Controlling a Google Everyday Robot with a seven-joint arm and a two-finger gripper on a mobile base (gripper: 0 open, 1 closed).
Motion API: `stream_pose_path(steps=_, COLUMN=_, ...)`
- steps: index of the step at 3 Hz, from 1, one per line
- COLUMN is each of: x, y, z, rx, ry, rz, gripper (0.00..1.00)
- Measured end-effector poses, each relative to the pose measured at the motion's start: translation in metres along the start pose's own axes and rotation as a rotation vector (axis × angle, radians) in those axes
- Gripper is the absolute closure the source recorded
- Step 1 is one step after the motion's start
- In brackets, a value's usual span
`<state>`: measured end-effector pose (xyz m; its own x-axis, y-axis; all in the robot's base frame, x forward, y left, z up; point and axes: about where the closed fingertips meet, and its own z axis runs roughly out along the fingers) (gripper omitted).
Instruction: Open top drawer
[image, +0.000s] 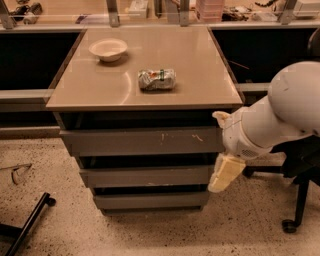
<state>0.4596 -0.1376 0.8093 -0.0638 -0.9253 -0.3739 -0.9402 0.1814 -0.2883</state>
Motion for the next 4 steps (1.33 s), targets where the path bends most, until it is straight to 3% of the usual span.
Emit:
stream_pose_path(steps=1, x=-0.008, y=-0.015, z=0.041, rx=0.062, ry=-0.049, rz=-0.086, gripper=0.00)
stream_pose_path(steps=2, x=-0.012, y=-0.025, z=0.040, rx=0.102, ry=-0.061, rz=-0.089, gripper=0.00)
stream_pose_path(steps=3, x=-0.012, y=-0.025, z=0.040, rx=0.102, ry=-0.061, rz=-0.089, gripper=0.00)
stream_pose_path(steps=4, x=0.000, y=-0.029, z=0.071, rx=0.103, ry=-0.086, rz=-0.052, gripper=0.00)
